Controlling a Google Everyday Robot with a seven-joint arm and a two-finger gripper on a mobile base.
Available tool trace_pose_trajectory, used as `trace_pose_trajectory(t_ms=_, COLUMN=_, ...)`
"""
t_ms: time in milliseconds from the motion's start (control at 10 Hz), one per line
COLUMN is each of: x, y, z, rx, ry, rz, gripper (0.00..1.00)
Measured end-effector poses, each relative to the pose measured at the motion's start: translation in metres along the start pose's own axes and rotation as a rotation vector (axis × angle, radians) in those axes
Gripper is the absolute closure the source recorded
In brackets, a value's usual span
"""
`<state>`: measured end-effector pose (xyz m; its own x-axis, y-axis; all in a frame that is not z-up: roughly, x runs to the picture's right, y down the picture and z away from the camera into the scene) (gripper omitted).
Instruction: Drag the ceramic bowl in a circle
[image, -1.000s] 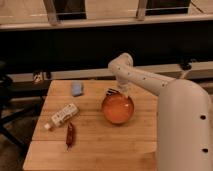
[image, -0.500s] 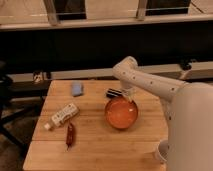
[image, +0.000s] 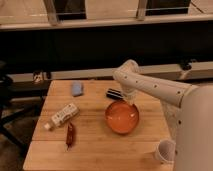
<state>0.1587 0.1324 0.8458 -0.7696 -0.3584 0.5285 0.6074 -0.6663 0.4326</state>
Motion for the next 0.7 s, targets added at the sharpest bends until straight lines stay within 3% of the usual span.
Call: trace_pose_trajectory(t_ms=700, x=-0.019, y=-0.031, z=0.013, rx=0.039, ry=-0.003, rz=-0.032, gripper=1.0)
